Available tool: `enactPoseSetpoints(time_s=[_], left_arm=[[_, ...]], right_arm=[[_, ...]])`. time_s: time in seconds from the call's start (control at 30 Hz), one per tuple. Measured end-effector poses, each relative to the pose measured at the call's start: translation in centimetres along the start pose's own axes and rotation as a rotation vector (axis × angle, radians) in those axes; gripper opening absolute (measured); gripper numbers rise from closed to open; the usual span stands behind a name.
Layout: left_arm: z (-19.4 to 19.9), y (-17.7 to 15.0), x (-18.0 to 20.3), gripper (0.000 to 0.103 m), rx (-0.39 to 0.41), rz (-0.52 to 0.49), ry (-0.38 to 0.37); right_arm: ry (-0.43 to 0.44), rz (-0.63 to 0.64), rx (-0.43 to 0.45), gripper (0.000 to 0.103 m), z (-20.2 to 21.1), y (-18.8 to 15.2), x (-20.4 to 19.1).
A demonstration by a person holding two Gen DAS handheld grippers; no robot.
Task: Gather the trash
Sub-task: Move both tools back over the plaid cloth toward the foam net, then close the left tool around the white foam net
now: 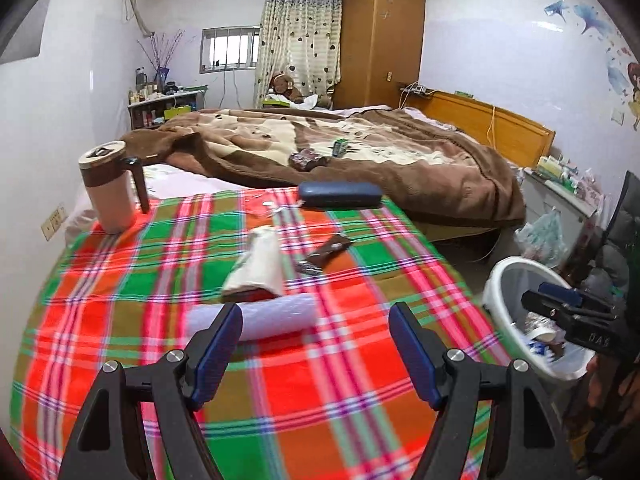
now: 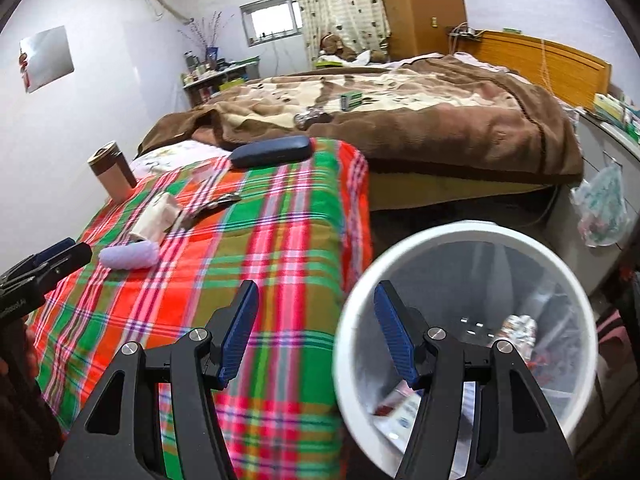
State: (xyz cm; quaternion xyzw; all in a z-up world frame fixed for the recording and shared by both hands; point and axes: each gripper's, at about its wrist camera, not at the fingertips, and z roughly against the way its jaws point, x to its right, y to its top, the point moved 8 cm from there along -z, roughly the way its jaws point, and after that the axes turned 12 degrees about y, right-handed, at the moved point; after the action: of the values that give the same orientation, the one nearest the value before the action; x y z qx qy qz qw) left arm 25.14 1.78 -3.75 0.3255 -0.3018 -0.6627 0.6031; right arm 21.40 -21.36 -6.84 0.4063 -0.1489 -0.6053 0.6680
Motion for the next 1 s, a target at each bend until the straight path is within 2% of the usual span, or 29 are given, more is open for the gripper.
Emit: enactPoseSetpoints(time_s=[0.1, 0.23, 0.37, 0.57, 0.7, 1.0], left_arm=[[-0.8, 0.0, -1.2, 0.075, 0.010, -0.041, 0.036], [-2.1, 0.1, -2.4, 0.075, -0.003, -0.056, 0.024], [-3.9, -0.3, -2.6, 0.075, -0.030, -0.126, 0.039], [-6.4, -0.7, -1.7, 0.075, -0.056, -0.221, -0.020], [-8.6, -1.1, -1.5, 0.075, -0.087, -0.306, 0.011], [-10.1, -2.4, -1.1, 0.073, -0.153, -0.321, -0.075]], right_arm=[[0.014, 0.016, -0.020, 0.061, -1.1, 0.1, -1.1], [0.030, 0.036, -0.038, 0.061, -2.3, 0.4, -2.3], [0.039, 0.053, -0.058, 0.061, -3.6, 0.9, -3.3], [0.039, 0.065, -0.077, 0.061, -5.2, 1.6, -4.0], [0.043, 0.067, -0.088, 0.061, -6.2, 1.9, -4.4], [0.046, 0.084, -0.117, 0.061, -9.0, 3.2, -5.5]])
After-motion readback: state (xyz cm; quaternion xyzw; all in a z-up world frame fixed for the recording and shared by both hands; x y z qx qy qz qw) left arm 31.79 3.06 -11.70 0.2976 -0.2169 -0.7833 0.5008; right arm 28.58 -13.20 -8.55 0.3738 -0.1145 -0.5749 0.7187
